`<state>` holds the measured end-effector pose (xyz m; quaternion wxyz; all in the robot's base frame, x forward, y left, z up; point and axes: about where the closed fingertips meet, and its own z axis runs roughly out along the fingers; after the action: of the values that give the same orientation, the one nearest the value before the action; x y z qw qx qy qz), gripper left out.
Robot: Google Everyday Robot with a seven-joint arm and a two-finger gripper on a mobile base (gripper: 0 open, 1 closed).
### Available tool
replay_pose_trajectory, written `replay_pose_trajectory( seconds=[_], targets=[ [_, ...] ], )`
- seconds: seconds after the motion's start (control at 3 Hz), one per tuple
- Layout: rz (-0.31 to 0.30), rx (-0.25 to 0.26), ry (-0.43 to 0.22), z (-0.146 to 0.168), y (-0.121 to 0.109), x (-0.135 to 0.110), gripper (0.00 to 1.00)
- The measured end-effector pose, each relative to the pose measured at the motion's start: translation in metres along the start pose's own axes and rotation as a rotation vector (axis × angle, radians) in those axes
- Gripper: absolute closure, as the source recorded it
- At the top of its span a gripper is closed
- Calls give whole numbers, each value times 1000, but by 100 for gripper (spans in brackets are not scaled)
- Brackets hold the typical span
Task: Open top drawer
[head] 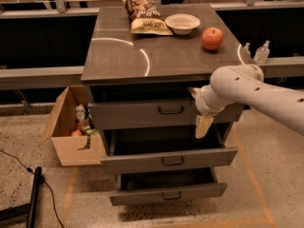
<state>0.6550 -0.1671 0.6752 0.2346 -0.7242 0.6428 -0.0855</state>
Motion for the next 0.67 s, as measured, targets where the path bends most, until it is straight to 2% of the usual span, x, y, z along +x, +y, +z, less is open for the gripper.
replay_pose_trajectory(
  seconds=[0.33, 0.67],
  targets=[
    [0, 1, 15, 9, -5, 2, 0],
    [-4, -3, 22, 15, -9, 4, 18]
  ],
)
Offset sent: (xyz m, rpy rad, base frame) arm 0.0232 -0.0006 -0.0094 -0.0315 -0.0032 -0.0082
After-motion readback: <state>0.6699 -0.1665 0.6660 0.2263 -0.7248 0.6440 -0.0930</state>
